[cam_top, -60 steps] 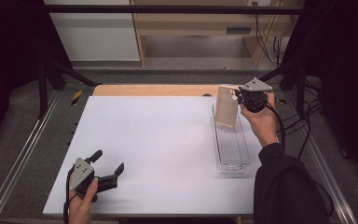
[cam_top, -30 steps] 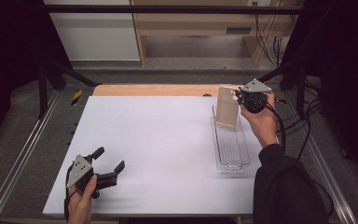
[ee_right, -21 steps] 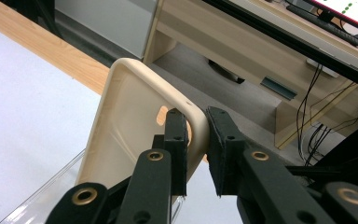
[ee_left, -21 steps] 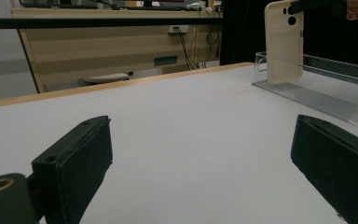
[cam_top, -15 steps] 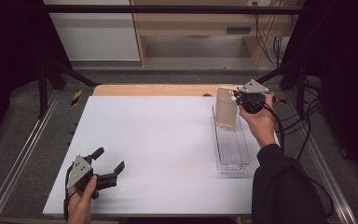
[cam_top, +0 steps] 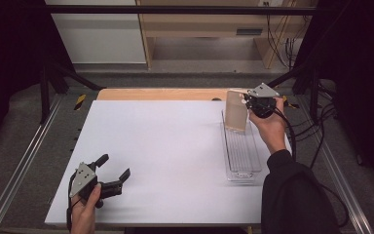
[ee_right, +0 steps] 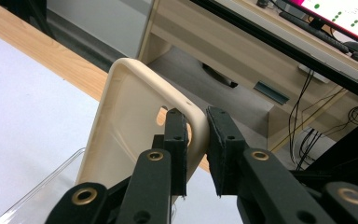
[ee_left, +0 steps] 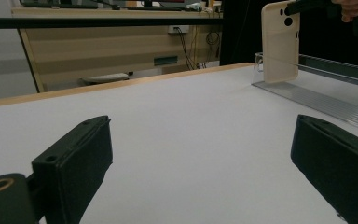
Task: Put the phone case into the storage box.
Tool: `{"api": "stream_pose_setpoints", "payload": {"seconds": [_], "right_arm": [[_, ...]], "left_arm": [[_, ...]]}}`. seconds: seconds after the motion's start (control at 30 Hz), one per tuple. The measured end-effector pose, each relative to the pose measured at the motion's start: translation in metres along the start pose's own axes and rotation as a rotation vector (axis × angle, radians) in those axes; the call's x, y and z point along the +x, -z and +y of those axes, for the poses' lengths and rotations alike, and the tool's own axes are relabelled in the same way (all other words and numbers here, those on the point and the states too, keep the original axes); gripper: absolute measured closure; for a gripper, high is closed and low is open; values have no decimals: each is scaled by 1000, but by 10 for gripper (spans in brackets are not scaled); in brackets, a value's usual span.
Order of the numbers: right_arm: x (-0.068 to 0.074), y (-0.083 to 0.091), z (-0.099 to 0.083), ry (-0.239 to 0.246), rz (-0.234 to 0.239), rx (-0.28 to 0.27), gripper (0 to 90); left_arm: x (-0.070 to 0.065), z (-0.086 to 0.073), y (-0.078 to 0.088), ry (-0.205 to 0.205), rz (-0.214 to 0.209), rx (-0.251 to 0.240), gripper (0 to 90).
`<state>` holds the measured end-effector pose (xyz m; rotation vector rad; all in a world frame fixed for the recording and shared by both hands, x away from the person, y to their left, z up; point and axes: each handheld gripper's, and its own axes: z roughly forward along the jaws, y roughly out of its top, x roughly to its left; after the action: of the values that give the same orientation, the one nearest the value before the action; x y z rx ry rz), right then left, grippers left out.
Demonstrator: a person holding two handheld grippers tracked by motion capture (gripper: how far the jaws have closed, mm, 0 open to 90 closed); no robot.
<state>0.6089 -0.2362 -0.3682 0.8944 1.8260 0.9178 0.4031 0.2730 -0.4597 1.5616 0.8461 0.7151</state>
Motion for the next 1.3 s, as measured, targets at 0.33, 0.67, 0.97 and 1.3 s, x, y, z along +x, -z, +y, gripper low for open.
{"api": "stream_pose_setpoints", "payload": {"seconds": [0.33,0.67,0.97,1.3], "right_arm": [[3,-6,-1,0,-14,-4,785],[3,-9,-1,-8,-15,-9,785],[4,-12,-2,-8,-20,-7,785],[5,-13,-2,-11,-25,-8,784]], "left_arm": [[0,0,0,-1,0,0,50],[-1,0,0,-1,-4,1,50],[-1,0,-1,0,-4,1,50],[-1,0,0,2,-4,0,50]]}}
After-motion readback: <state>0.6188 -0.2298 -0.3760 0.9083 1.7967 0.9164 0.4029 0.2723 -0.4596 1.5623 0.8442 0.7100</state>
